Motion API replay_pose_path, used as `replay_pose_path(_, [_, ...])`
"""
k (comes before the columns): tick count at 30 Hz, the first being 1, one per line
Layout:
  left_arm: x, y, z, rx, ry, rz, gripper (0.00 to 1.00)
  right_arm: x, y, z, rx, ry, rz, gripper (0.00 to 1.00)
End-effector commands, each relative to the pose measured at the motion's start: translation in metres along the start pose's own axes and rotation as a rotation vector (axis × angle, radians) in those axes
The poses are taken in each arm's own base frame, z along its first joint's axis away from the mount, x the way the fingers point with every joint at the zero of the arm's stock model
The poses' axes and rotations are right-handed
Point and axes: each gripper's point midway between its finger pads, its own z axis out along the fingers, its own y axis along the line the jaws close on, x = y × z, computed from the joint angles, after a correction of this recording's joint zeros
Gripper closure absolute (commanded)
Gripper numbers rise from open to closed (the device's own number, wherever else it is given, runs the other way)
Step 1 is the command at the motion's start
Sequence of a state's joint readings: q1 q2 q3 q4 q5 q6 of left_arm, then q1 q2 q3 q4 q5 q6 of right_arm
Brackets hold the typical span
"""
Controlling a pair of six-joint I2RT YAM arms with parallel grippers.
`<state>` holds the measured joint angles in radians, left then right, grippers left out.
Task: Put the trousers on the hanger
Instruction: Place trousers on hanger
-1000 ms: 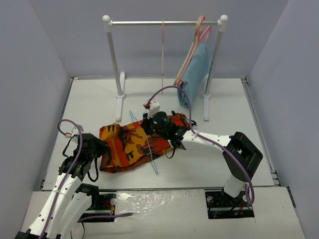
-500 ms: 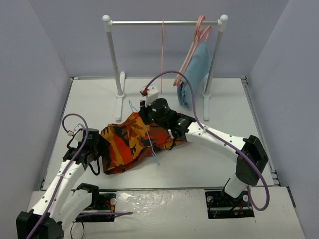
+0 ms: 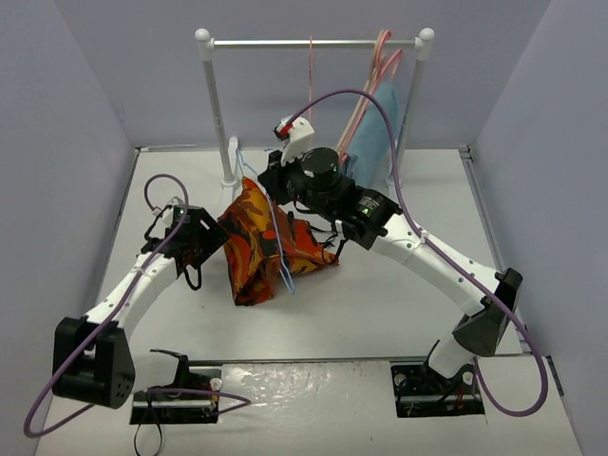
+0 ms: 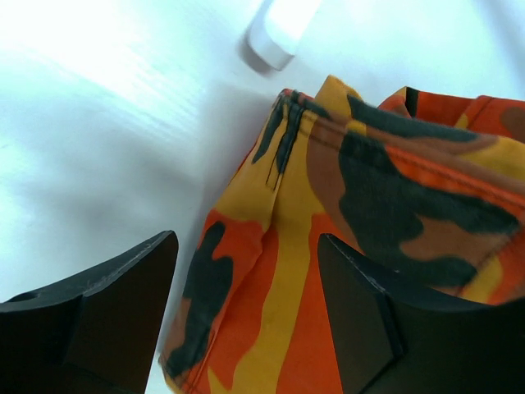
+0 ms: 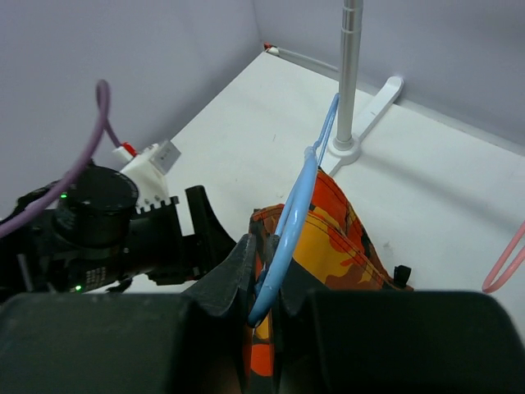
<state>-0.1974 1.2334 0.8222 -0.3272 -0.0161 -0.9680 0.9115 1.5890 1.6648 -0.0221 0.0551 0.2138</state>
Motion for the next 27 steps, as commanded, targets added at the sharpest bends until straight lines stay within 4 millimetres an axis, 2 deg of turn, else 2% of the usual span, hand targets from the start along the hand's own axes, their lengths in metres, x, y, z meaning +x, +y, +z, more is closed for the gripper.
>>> replay_pose_path(1, [-0.023,-0.093,-0.013,0.290,-0.051,0.098,0.34,-0.110,0.014,-0.035,-0.016,-0.302,0.021,1.00])
replay_pose_path(3, [-0.027,-0.118,-0.027,0.356,-0.072,0.157,0.33,-0.113,0.007,-0.033,0.020,-0.309,0.007,1.00])
replay_pose_path(5, [-0.037,-0.135,-0.050,0.415,-0.105,0.211,0.30,-0.115,-0.001,-0.031,0.061,-0.312,-0.006,1.00])
replay_pose_path(8, [-0.050,-0.142,-0.077,0.445,-0.151,0.271,0.28,-0.119,-0.013,-0.021,0.108,-0.305,-0.016,1.00])
replay_pose_path(10, [-0.063,-0.150,-0.108,0.487,-0.205,0.327,0.28,-0.124,-0.019,-0.017,0.127,-0.305,-0.016,1.00])
replay_pose_path(13, [-0.063,-0.156,-0.134,0.549,-0.209,0.386,0.27,-0.127,-0.023,-0.008,0.148,-0.304,-0.017,1.00])
replay_pose_path(17, [-0.048,-0.175,-0.168,0.699,-0.183,0.459,0.25,-0.119,-0.030,0.008,0.191,-0.285,-0.008,1.00])
replay_pose_path(19, [-0.037,-0.184,-0.181,0.748,-0.185,0.490,0.24,-0.105,-0.034,0.018,0.205,-0.244,0.004,1.00])
replay_pose_path(21, [-0.030,-0.192,-0.193,0.782,-0.193,0.503,0.22,-0.100,-0.034,0.023,0.209,-0.233,0.023,1.00])
replay_pose_path(24, [-0.020,-0.203,-0.203,0.822,-0.207,0.499,0.22,-0.092,-0.036,0.032,0.222,-0.221,0.052,1.00])
replay_pose_path(27, [-0.012,-0.211,-0.204,0.830,-0.207,0.514,0.22,-0.090,-0.038,0.035,0.232,-0.221,0.069,1.00])
